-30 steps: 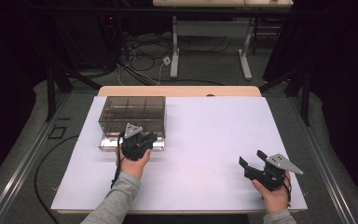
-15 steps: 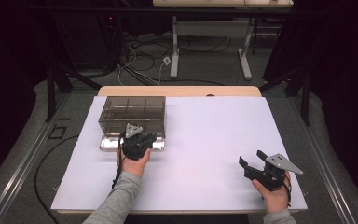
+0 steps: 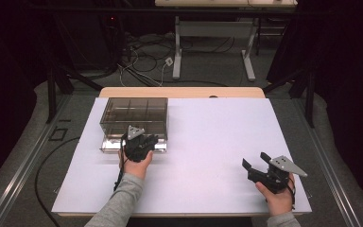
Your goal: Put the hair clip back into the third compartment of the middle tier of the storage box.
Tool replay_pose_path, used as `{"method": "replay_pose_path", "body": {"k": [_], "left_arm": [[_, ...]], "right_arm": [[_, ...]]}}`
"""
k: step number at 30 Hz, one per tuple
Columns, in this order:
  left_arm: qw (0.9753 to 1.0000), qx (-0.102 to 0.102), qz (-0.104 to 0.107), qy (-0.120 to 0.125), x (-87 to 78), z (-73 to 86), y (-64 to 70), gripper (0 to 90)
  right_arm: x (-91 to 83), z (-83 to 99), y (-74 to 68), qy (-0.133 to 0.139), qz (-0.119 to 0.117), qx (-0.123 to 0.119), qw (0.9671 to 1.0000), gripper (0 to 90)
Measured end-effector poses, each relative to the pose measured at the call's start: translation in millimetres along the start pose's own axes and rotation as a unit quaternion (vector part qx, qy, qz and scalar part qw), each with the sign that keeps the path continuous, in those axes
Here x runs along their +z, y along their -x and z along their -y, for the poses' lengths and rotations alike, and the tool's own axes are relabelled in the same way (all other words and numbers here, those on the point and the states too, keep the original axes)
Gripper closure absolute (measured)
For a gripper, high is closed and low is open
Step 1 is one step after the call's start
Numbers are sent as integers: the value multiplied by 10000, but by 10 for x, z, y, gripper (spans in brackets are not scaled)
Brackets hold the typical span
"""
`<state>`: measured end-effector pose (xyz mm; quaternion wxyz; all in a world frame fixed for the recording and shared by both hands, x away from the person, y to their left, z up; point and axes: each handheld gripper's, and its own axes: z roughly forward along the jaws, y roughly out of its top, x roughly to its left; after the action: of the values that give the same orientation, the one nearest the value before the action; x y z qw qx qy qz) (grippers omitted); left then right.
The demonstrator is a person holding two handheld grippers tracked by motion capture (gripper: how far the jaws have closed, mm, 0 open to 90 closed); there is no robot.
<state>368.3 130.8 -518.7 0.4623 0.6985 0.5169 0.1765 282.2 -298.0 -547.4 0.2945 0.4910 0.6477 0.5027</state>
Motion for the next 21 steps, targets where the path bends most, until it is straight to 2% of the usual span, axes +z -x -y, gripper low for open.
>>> {"method": "replay_pose_path", "body": {"k": [5,14,21], "left_arm": [[9999,-108,-17,38,-6,-2,-24,744],[9999,-99,8,83,-27,-10,-30,649],[9999,-83,-79,66,-47,-14,-30,577]], "right_arm": [[0,0,-1,4,-3,2,10000,198],[-1,1,-4,-10,-4,18,10000,198],[-1,1,-3,-10,2,16,10000,199]]}}
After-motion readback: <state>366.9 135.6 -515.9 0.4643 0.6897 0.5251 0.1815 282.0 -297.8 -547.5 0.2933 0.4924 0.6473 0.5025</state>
